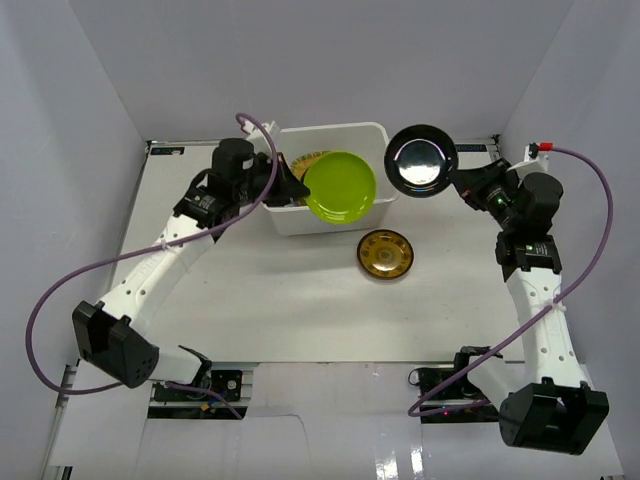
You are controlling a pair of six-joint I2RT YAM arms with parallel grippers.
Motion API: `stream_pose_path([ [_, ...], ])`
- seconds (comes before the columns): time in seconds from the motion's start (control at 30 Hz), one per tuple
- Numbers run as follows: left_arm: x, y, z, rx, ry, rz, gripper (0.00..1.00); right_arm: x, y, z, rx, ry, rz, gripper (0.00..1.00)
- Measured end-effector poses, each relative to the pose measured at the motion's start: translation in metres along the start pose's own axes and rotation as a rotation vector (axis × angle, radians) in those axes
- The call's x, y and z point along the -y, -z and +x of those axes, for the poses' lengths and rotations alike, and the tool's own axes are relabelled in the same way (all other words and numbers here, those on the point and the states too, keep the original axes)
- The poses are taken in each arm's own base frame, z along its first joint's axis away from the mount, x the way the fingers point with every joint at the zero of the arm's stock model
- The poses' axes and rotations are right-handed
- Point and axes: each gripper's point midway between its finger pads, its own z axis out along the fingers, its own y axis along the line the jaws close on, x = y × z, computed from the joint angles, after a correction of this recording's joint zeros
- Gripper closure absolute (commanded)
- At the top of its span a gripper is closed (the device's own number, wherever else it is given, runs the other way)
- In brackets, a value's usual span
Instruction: Place the plates into the plastic bin on the countertop
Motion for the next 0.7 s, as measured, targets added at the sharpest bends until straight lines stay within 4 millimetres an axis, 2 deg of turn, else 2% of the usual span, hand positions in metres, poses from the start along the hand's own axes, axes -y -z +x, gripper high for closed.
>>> stream_pose_path([
  [0.07,-0.017,-0.003,-0.029,0.043,0.008,-0.042,1.0,-0.006,-0.006,0.004,-0.018,0.007,-0.013,0.92],
  [0.17,-0.05,-0.015,-0.065,0.09,0.025,-0.116,1.0,-0.014,-0.019,0.0,-0.023,0.023,-0.026,0.92],
  [0.27,-0.088,-0.038,-0.084,0.103,0.049,-0.199,1.0,-0.027,-0.036,-0.003,-0.03,0.064,-0.049,0.92],
  [0.33,-0.113,-0.061,-0.091,0.088,0.063,-0.248,1.0,-0.047,-0.05,0.001,-0.056,0.104,-0.092,0.92],
  [0.43,-0.14,-0.096,-0.087,0.038,0.075,-0.283,1.0,-0.078,-0.072,0.013,-0.099,0.163,-0.164,0.92],
  [0.53,-0.167,-0.128,-0.067,-0.029,0.093,-0.312,1.0,-0.096,-0.096,0.027,-0.143,0.214,-0.2,0.92],
  [0.6,-0.187,-0.144,-0.045,-0.093,0.111,-0.338,1.0,-0.098,-0.116,0.038,-0.177,0.245,-0.201,0.92],
  [0.7,-0.202,-0.153,-0.019,-0.166,0.137,-0.359,1.0,-0.095,-0.146,0.057,-0.229,0.277,-0.173,0.92],
])
